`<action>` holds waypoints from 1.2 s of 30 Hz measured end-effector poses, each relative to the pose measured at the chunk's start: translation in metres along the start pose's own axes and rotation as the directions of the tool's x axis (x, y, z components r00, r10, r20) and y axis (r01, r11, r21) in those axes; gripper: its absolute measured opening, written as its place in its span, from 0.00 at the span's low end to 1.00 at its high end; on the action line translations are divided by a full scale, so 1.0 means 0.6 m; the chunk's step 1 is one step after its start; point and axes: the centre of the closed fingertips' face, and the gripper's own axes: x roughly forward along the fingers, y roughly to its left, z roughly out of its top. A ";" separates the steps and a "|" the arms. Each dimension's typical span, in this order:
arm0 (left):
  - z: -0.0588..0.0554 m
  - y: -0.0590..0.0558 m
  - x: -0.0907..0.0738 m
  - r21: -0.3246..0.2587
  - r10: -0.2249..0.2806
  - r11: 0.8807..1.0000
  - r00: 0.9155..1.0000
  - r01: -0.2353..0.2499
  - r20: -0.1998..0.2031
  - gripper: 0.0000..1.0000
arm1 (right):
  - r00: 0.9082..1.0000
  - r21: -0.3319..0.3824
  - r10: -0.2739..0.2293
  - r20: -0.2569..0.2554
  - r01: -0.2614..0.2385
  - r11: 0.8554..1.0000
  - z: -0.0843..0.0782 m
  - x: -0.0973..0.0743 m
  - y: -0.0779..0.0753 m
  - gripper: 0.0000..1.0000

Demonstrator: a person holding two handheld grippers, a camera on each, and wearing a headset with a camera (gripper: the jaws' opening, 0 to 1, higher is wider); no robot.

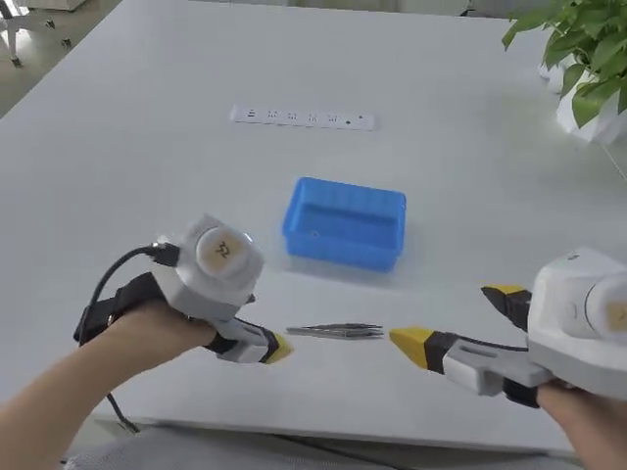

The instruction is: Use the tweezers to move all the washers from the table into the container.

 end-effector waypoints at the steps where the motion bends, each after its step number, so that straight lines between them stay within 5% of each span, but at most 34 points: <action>1: 0.008 0.002 -0.015 -0.022 0.019 1.000 0.999 -0.018 0.029 0.62 | 1.000 0.001 -0.003 0.006 0.003 1.000 0.003 -0.002 -0.001 0.74; 7: 0.027 0.011 -0.073 -0.080 0.120 0.990 0.986 -0.112 0.111 0.81 | 0.999 0.026 0.004 0.037 -0.005 1.000 0.013 -0.009 -0.002 0.74; 11: 0.030 0.023 -0.107 -0.163 0.224 0.967 0.961 -0.198 0.162 0.94 | 0.999 0.032 -0.003 0.047 0.002 0.999 0.015 -0.011 -0.002 0.76; 13: 0.031 0.022 -0.117 -0.182 0.231 0.963 0.955 -0.197 0.185 0.99 | 0.999 0.029 -0.009 0.044 0.008 1.000 0.014 -0.011 -0.004 0.78; 15: 0.030 0.025 -0.128 -0.220 0.247 0.955 0.945 -0.200 0.216 0.99 | 0.999 0.029 -0.018 0.037 0.017 0.999 0.012 -0.010 -0.006 0.80; 24: 0.022 0.030 -0.165 -0.231 0.313 0.938 0.919 -0.259 0.240 0.99 | 0.998 0.035 -0.043 0.042 0.042 0.998 0.013 -0.011 -0.006 0.91; 27: 0.030 0.030 -0.177 -0.246 0.330 0.932 0.903 -0.266 0.275 0.99 | 0.998 0.039 -0.054 0.043 0.053 0.998 0.011 -0.011 -0.006 0.94; 36: 0.023 0.033 -0.199 -0.262 0.359 0.921 0.888 -0.288 0.288 0.99 | 0.996 0.062 -0.070 0.048 0.067 0.996 0.005 -0.018 -0.009 0.98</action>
